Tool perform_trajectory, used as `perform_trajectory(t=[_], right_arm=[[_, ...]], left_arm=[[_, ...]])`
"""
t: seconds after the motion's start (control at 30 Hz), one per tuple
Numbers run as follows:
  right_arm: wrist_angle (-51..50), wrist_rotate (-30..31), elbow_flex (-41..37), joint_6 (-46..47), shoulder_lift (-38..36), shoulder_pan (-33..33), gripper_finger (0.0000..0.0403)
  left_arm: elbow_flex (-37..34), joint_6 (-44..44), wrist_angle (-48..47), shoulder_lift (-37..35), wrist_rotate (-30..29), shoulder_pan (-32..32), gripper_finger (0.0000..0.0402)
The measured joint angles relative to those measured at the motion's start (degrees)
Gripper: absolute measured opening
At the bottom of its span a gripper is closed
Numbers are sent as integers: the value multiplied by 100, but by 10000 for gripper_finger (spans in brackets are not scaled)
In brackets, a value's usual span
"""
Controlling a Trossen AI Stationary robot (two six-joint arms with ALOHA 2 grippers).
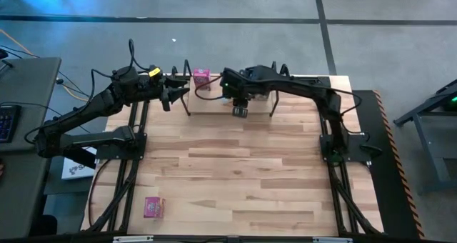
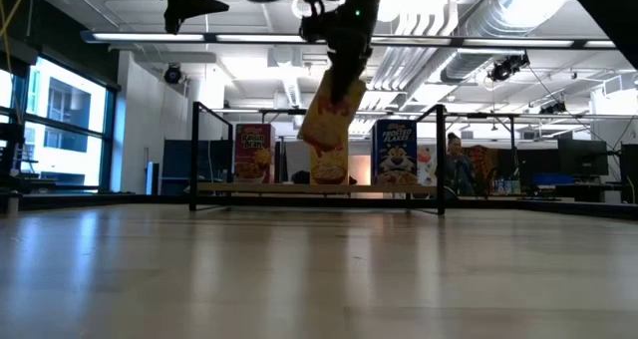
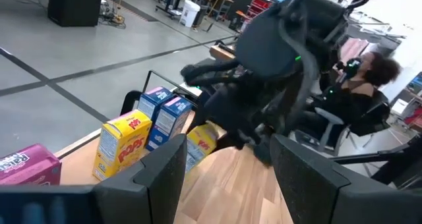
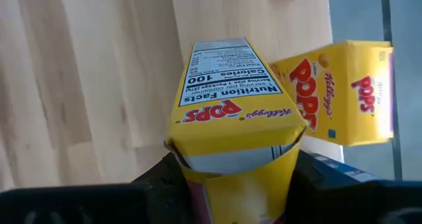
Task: Stack cereal on shelf
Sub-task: Put the yellow cereal box aligned with the other yellow cereal box on the shelf
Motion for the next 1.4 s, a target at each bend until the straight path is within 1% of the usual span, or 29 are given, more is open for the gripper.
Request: perform_trajectory(t=[0.1, 0.33, 0.57, 0.8, 1.27, 1.4], right_arm=[[-4, -14, 0, -130, 64, -116, 124], [-209, -178, -26, 8, 66, -321, 124], [-217, -425, -35, 156, 236, -365, 124], [-116, -291, -35, 159, 332, -357, 124], [-85, -339, -35, 104, 332, -405, 124], [-84, -337, -35, -155, 332, -445, 124]], left_arm=[[2, -2, -1, 0, -136, 2, 209], [2, -2, -2, 0, -145, 2, 209], [2, 0, 0, 1, -145, 0, 209], [0, 1, 4, 0, -146, 0, 209], [0, 4, 2, 2, -145, 0, 209], [0, 3, 2, 2, -147, 0, 209]])
